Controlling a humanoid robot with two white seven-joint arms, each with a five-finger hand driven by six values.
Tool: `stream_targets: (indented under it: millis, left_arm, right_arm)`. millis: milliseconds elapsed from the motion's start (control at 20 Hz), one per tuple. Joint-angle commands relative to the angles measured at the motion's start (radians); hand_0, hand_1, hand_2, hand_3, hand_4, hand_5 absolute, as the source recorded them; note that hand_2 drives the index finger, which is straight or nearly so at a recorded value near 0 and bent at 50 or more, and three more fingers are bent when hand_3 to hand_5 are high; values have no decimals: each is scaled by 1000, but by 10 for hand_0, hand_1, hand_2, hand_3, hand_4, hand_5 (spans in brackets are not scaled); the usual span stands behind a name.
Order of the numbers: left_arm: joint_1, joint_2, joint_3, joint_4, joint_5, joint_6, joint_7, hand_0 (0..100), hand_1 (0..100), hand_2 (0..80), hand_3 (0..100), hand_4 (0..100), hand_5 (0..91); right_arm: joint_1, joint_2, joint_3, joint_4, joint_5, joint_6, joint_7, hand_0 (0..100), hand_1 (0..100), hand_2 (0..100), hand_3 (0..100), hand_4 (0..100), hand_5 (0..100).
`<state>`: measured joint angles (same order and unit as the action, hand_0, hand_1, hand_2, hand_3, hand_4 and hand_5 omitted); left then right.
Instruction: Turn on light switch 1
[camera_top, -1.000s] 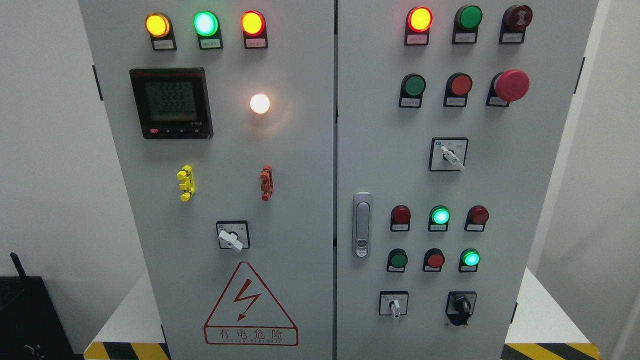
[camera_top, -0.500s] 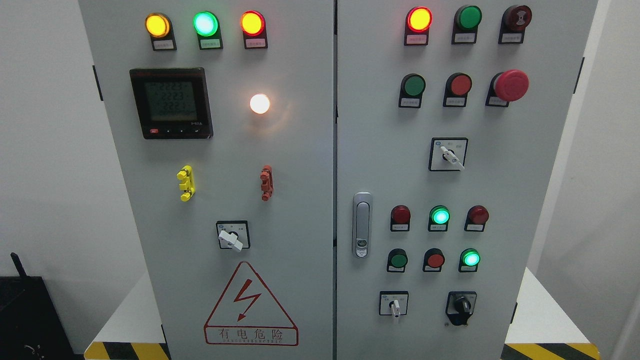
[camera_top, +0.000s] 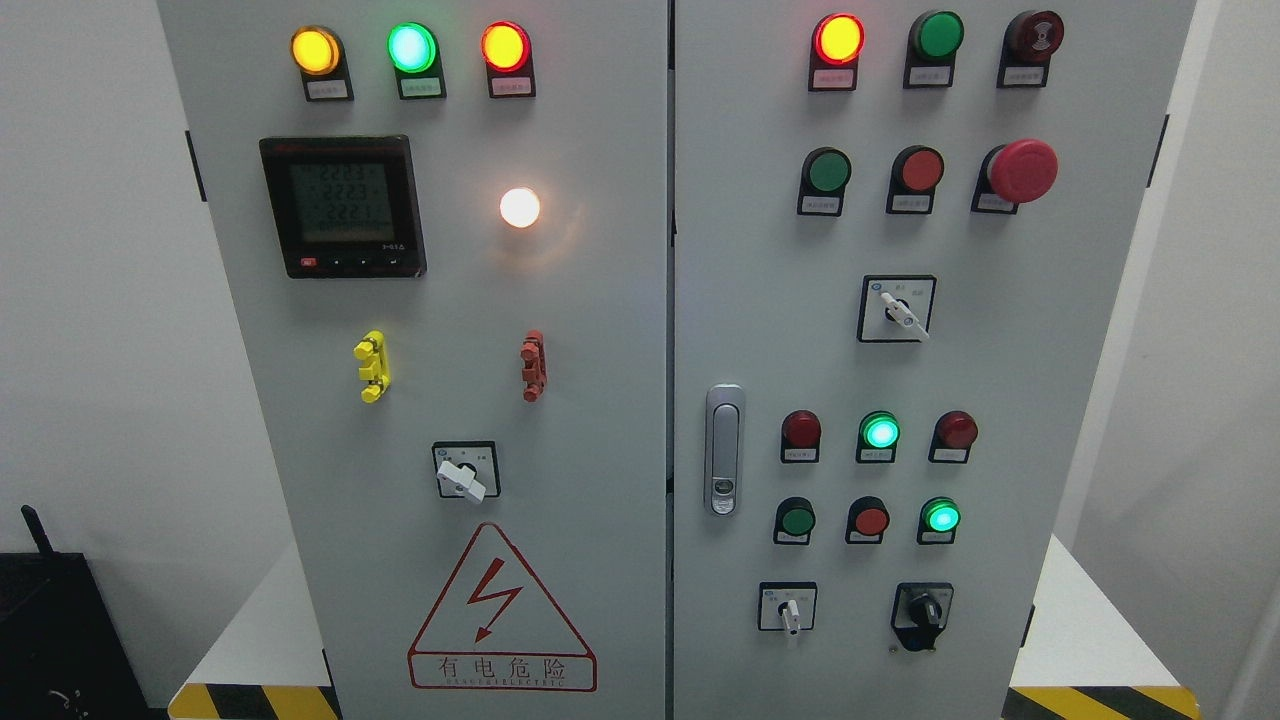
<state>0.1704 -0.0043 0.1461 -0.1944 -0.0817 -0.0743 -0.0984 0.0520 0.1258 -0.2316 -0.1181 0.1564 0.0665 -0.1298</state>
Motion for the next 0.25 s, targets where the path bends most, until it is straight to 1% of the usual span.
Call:
stream_targets:
  millis: [0,200]
  left_arm:
    - [-26,-45,-6,109,16,7,-3,129,6,0,0,0,0]
    - [-40,-45,-3,109,17,7,2,132,1,0,0,0,0]
  right_arm:
    - [0,0,0,0,0,-1,-1,307,0,0,0,0,0]
    - [0,0,0,0,0,-1,-1,308,0,0,0,0,0]
